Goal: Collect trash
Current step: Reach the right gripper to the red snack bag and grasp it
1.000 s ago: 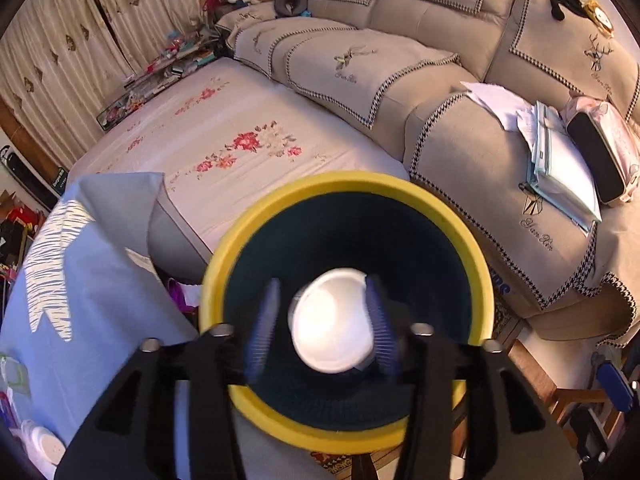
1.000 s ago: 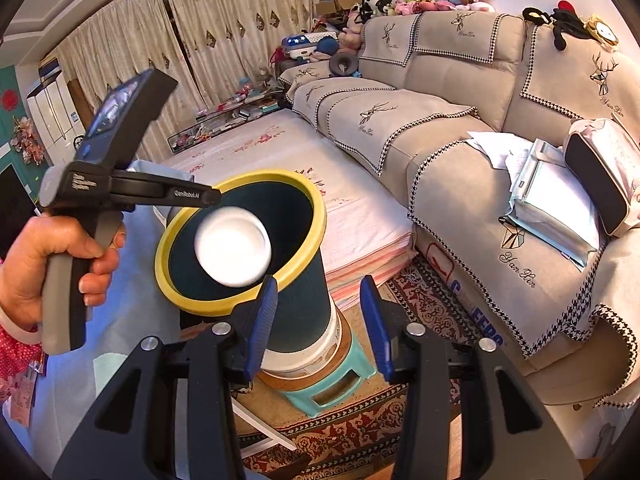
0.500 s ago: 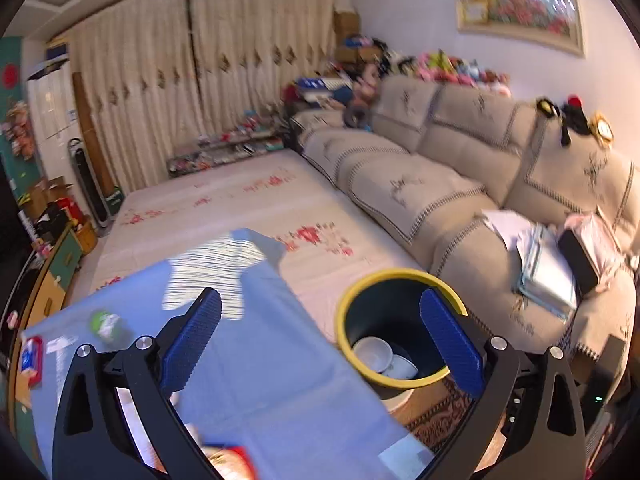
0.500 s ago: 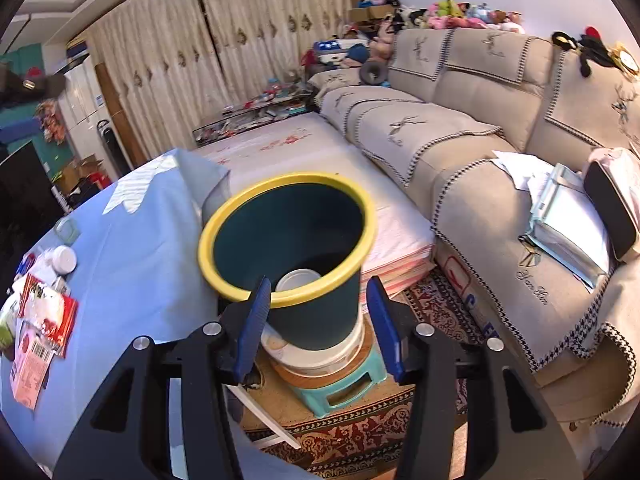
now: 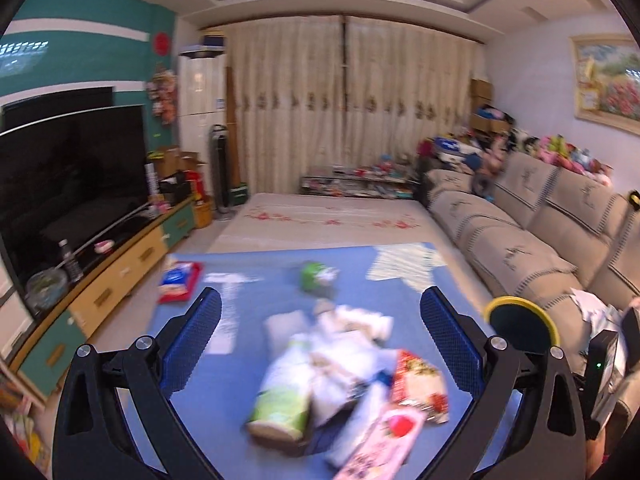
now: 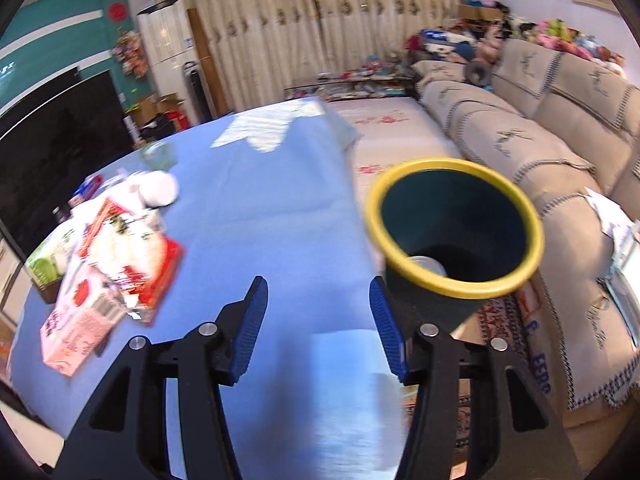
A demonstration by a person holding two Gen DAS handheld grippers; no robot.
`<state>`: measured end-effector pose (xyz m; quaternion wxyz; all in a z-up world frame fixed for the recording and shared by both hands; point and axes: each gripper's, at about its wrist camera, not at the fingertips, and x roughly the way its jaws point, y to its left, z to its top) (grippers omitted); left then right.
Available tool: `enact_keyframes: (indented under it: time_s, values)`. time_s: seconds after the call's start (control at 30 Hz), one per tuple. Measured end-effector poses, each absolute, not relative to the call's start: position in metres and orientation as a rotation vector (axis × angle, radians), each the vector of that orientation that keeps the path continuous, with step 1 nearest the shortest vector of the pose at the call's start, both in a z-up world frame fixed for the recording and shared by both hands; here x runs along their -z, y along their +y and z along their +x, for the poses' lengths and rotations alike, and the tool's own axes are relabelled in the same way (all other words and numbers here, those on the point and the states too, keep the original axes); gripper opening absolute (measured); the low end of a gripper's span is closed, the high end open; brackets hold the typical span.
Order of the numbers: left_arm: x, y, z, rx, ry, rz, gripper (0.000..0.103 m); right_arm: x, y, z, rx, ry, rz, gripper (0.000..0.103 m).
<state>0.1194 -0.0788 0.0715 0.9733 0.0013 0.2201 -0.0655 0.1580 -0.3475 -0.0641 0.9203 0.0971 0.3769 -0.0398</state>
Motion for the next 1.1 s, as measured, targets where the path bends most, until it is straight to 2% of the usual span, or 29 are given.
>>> enact_keyframes:
  time_s: [0.5, 0.83, 1.1]
  values:
    - [0.006, 0.028, 0.072, -0.082, 0.534, -0.159, 0.098, 0.073, -0.234, 0.167, -0.136, 0.796, -0.046, 0.051]
    - [0.024, 0.012, 0.061, -0.027, 0.557, -0.151, 0.098, 0.095, -0.219, 0.186, -0.105, 0.818, -0.155, 0.051]
    - [0.035, 0.002, 0.065, 0.0, 0.588, -0.158, 0.098, 0.089, -0.213, 0.204, -0.155, 0.812, -0.176, 0.051]
